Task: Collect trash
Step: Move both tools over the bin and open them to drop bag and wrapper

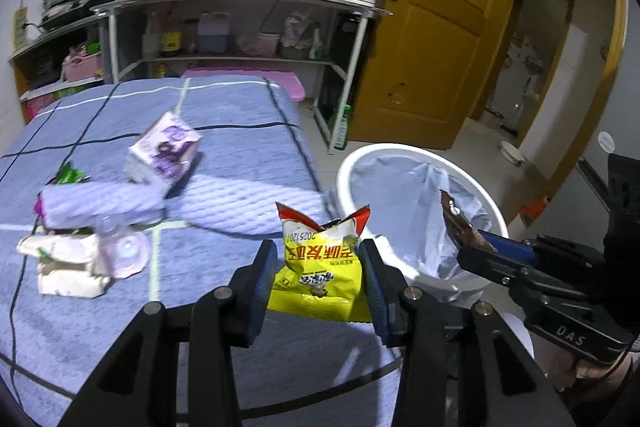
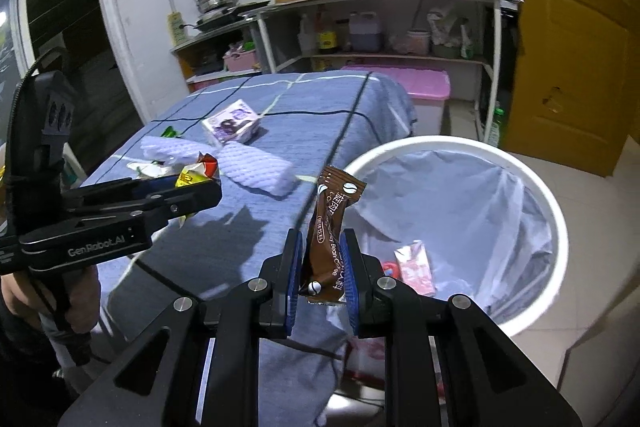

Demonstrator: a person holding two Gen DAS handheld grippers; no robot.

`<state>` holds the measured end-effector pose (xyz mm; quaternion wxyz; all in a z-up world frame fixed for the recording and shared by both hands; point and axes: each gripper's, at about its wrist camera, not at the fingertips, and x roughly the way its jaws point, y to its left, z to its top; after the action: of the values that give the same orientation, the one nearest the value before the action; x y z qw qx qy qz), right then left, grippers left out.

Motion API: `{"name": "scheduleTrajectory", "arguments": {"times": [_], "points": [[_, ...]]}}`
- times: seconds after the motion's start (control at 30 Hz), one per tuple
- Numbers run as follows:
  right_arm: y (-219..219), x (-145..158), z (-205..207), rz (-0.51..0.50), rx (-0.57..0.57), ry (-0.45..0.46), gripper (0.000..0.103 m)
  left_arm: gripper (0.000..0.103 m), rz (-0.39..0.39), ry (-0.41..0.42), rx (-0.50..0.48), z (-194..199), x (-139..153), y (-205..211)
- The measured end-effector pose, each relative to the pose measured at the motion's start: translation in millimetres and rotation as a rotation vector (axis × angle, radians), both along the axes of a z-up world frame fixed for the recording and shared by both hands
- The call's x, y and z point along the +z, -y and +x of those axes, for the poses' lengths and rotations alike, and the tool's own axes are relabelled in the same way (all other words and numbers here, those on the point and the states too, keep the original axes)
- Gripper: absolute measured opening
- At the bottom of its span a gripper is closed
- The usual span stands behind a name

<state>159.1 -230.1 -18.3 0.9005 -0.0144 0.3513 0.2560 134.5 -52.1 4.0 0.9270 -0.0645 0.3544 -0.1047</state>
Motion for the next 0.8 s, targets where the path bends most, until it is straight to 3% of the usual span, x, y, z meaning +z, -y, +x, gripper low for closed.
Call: {"name": "scheduleTrajectory", "arguments": {"times": [0.43, 0.8], "points": [[52, -14, 21, -0.003, -0.128, -0.041, 0.020, 0.044, -0.004, -0.022, -0.105, 30, -9, 49], [73, -29, 35, -0.007, -0.171, -0.087, 0.020, 0.044, -0.003, -0.055, -0.171, 47, -21, 78]]}}
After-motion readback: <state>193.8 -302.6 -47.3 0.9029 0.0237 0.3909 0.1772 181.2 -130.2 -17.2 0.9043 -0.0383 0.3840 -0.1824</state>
